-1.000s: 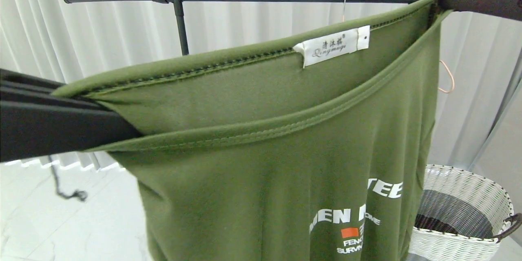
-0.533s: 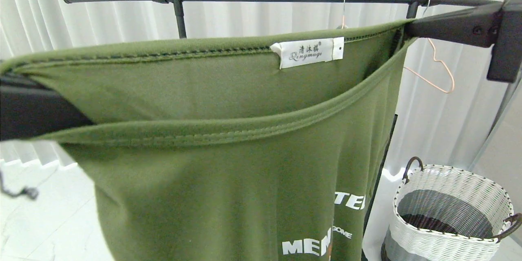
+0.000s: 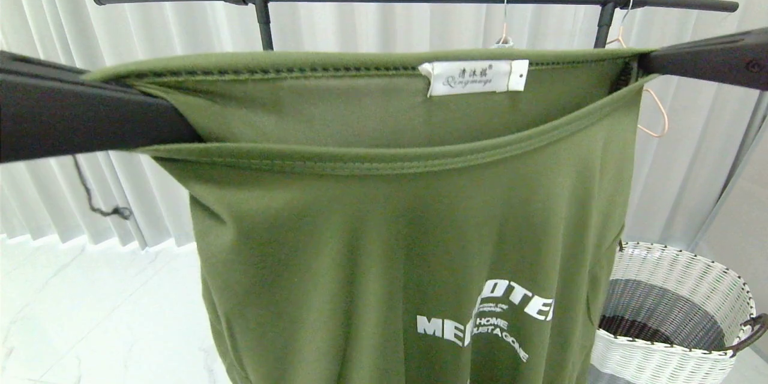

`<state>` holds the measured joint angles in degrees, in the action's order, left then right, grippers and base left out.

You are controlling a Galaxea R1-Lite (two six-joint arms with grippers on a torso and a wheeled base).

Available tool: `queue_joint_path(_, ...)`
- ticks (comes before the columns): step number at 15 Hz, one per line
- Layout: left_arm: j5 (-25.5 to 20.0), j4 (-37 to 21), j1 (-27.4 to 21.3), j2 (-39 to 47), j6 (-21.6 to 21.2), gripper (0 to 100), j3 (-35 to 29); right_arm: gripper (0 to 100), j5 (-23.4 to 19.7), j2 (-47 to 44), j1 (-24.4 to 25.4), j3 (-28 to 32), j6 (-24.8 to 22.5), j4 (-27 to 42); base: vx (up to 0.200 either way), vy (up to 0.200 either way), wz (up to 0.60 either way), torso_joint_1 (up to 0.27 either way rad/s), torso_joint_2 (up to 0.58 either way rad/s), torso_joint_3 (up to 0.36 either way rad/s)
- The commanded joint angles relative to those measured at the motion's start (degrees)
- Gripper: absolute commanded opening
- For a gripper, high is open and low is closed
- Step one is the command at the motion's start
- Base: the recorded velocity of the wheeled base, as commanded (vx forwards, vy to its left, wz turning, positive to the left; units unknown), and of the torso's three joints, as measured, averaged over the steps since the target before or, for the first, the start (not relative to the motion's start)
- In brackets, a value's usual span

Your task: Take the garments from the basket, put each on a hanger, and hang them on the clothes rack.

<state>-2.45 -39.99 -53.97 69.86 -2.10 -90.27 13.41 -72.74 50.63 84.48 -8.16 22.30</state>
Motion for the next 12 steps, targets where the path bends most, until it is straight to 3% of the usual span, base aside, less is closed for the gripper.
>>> queue_joint_path(1, 0.08, -0.01, 0.09, 1.24, -0.01, 0, 0.62, 0, 0.13, 2.34, -1.23, 0.07, 0.25, 2.66, 0.000, 0.000, 0.00, 0.000, 0.00, 0.000)
queue_joint_path(5, 5.09, 3.60, 2.90, 5.19, -1.16, 0, -0.08, 0, 0.21, 5.86, -3.25, 0.16, 1.74, 6.09, 0.000, 0.000, 0.00, 0.000, 0.00, 0.000)
queue_joint_path(8, 5.70, 11.68, 4.22, 9.50, -2.91, 0, -0.26, 0, 0.13, 7.17, -2.55, -0.72, 2.97, 8.73, 0.000, 0.000, 0.00, 0.000, 0.00, 0.000)
queue_joint_path(12, 9.31, 12.91, 4.22, 11.00, -2.65, 0, 0.71, 0, 0.13, 7.26, 0.35, -3.27, 2.97, 8.99, 0.000, 0.000, 0.00, 0.000, 0.00, 0.000)
